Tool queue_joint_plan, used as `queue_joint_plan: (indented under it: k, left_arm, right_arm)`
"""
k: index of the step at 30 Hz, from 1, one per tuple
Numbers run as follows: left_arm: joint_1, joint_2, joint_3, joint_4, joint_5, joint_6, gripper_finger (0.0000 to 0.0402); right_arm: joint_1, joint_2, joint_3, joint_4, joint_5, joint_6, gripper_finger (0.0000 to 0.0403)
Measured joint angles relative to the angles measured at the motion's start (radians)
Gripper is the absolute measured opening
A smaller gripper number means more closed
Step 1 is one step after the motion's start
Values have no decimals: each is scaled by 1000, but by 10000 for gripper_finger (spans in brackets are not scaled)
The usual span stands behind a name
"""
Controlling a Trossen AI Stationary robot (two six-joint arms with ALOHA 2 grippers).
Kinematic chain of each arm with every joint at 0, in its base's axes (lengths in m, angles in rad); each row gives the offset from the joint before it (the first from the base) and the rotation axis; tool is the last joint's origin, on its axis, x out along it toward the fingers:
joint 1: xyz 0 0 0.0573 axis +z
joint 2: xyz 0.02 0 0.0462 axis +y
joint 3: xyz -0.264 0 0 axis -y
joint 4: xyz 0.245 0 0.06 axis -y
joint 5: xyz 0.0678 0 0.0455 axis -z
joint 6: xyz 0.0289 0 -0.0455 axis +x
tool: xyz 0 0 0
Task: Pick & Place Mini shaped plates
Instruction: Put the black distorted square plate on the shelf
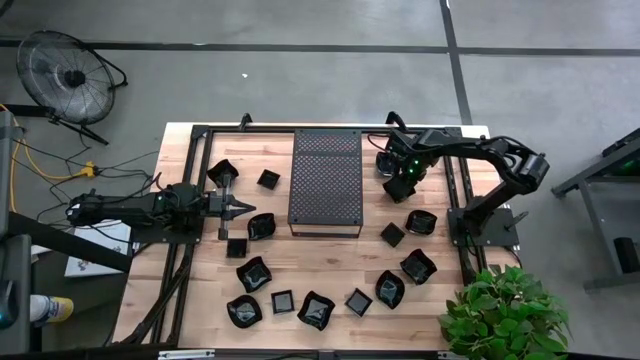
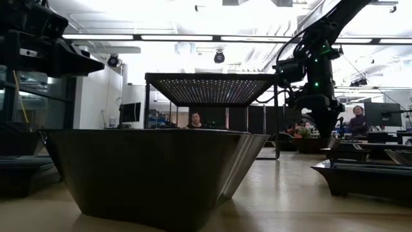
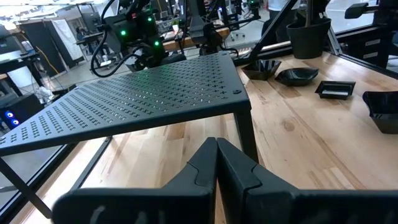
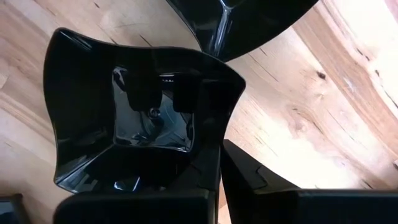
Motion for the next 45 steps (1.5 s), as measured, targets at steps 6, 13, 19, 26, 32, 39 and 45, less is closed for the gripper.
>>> queue_joint_plan:
  k: [6,13,19,26,32,39,45]
  left_arm:
    - [0,0,0,0,0,0,1]
    - [0,0,0,0,0,0,1]
    - [0,0,0,0,0,0,1]
    - [0,0,0,0,0,0,1]
    - [0,0,0,0,0,0,1]
    - [0,0,0,0,0,0,1]
    - [0,0,0,0,0,0,1]
  right_arm:
    - [0,0,0,-1,-15,47,1]
    - [0,0,0,-56,-18,112,1]
    - [1,0,0,-72,-25,126,0]
    - [15,-37,25,-131,-42,143,0]
    - [37,-112,59,-198,-43,182,0]
    - [42,-214,102,-292,-47,246,0]
    - [42,-287,162,-319,-71,314,0]
